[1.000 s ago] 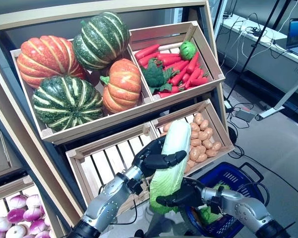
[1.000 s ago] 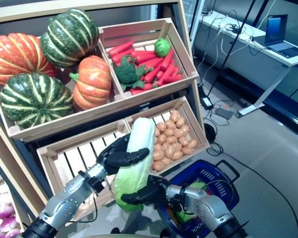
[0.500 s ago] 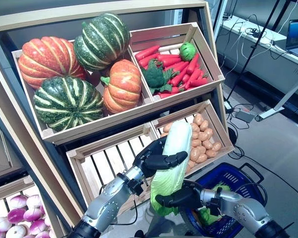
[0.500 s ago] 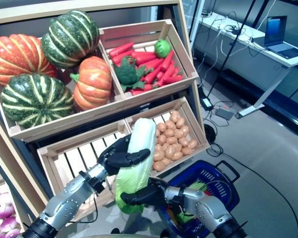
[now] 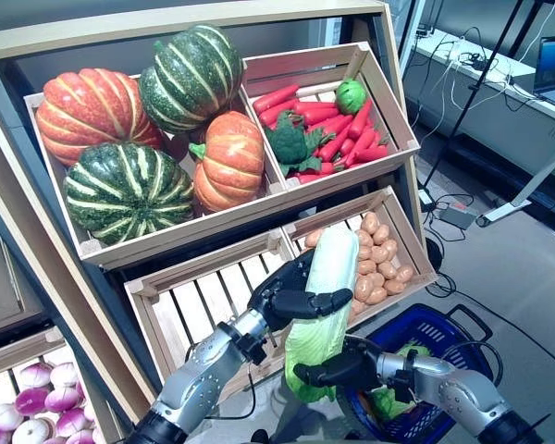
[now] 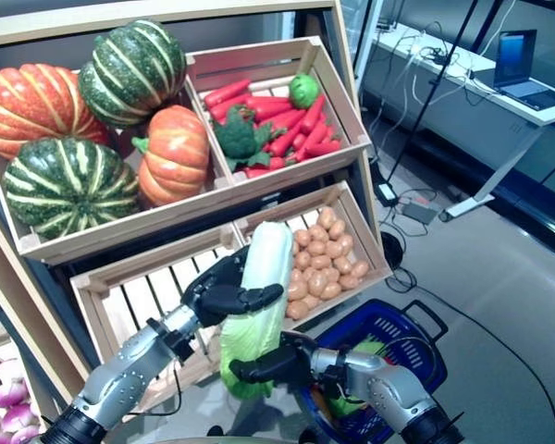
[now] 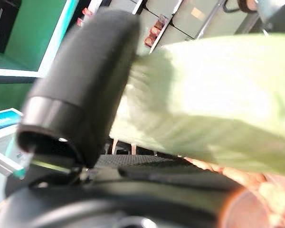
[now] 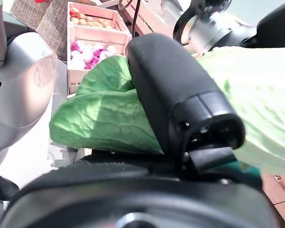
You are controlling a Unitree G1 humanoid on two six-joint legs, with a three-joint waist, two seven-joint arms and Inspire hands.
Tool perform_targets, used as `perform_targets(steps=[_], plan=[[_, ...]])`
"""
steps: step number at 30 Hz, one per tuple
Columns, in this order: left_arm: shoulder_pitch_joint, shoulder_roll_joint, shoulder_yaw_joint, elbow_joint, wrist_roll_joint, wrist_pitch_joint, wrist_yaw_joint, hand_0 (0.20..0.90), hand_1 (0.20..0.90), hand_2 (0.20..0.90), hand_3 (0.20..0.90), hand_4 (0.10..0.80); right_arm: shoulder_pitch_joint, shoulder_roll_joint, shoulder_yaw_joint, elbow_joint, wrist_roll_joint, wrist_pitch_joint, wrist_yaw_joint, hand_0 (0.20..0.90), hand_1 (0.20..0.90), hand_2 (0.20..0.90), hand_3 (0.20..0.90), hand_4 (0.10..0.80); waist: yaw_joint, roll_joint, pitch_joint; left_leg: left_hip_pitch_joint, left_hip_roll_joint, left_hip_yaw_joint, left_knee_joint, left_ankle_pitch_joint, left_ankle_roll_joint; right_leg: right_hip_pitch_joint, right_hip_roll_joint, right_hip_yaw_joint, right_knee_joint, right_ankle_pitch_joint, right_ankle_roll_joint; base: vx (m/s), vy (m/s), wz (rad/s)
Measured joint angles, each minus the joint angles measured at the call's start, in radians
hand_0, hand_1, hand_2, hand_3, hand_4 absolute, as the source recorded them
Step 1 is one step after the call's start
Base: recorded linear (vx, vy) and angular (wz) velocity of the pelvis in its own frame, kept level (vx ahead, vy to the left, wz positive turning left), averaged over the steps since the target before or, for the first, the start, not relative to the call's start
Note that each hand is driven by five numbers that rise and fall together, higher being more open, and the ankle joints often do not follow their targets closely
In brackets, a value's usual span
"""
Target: Put vegetables into the basket
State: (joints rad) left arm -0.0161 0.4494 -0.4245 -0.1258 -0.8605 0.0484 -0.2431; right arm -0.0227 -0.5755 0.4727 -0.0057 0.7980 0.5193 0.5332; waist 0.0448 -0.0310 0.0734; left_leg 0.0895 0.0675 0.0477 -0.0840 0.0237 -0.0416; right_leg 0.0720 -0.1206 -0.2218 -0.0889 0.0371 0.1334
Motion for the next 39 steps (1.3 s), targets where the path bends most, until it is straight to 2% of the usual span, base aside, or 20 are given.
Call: perform_targets(steps=[13, 17, 21, 23, 28, 32, 39], plan=[[0.000, -0.001, 0.000, 0.000, 0.001, 0.000, 0.000, 0.900, 0.900, 0.900, 0.900, 0.800, 0.016, 0.004, 0.000, 0.000, 0.040, -0.003, -0.011, 0.300, 0.300, 0.300, 0.300, 0.400, 0.000, 0.011, -0.008, 0.000, 0.000, 0.000, 0.000, 0.000, 0.000, 0.000, 0.001, 0.000, 0.000, 0.000, 0.000, 0.000, 0.000, 0.00], [0.001, 0.000, 0.015, 0.000, 0.003, -0.001, 0.005, 0.900, 0.900, 0.900, 0.900, 0.800, 0.049, 0.006, -0.036, 0.002, 0.118, -0.042, -0.066, 0.300, 0.300, 0.300, 0.300, 0.400, 0.001, 0.011, -0.008, -0.001, 0.000, 0.000, 0.000, 0.000, 0.000, 0.000, 0.001, 0.000, 0.000, 0.000, 0.000, 0.000, 0.000, 0.00], [0.014, 0.000, 0.085, 0.000, 0.020, -0.012, 0.023, 0.900, 0.900, 0.900, 0.900, 0.800, 0.090, 0.027, -0.134, 0.002, 0.167, -0.112, -0.112, 0.300, 0.300, 0.300, 0.300, 0.400, 0.000, 0.011, -0.008, -0.002, 0.001, 0.000, 0.000, 0.000, 0.000, -0.001, 0.001, 0.000, 0.000, 0.000, 0.000, -0.008, 0.002, 0.00], [0.042, -0.004, 0.169, 0.000, 0.023, -0.022, 0.029, 0.900, 0.900, 0.900, 0.900, 0.800, 0.134, 0.069, -0.238, 0.008, 0.216, -0.157, -0.139, 0.300, 0.300, 0.300, 0.300, 0.400, -0.002, 0.011, -0.008, -0.005, 0.001, 0.000, 0.000, 0.000, 0.000, -0.005, 0.001, 0.001, 0.000, 0.000, 0.000, 0.000, 0.000, 0.00], [0.108, -0.004, 0.331, 0.000, 0.024, -0.045, 0.040, 0.900, 0.900, 0.900, 0.900, 0.800, 0.178, 0.139, -0.394, 0.049, 0.312, -0.245, -0.218, 0.300, 0.300, 0.300, 0.300, 0.400, -0.002, 0.012, -0.008, -0.011, 0.001, -0.001, 0.000, 0.000, 0.000, -0.011, 0.001, -0.001, 0.000, -0.001, 0.000, 0.000, 0.000, 0.00], [0.150, -0.010, 0.370, 0.001, 0.023, -0.047, 0.040, 0.900, 0.900, 0.900, 0.900, 0.800, 0.192, 0.177, -0.434, 0.092, 0.350, -0.302, -0.262, 0.300, 0.300, 0.300, 0.300, 0.400, 0.001, 0.012, -0.008, -0.018, 0.001, -0.004, 0.000, 0.000, 0.000, -0.016, 0.001, -0.002, 0.000, -0.001, 0.000, 0.000, 0.000, 0.00], [0.168, -0.045, 0.369, 0.015, 0.020, -0.056, 0.052, 0.900, 0.900, 0.900, 0.900, 0.800, 0.190, 0.254, -0.467, 0.166, 0.436, -0.414, -0.325, 0.300, 0.300, 0.300, 0.300, 0.400, 0.001, 0.013, -0.007, -0.049, 0.001, -0.008, 0.000, 0.006, -0.001, -0.045, 0.002, -0.006, 0.000, 0.000, -0.001, -0.051, -0.024, 0.02]])
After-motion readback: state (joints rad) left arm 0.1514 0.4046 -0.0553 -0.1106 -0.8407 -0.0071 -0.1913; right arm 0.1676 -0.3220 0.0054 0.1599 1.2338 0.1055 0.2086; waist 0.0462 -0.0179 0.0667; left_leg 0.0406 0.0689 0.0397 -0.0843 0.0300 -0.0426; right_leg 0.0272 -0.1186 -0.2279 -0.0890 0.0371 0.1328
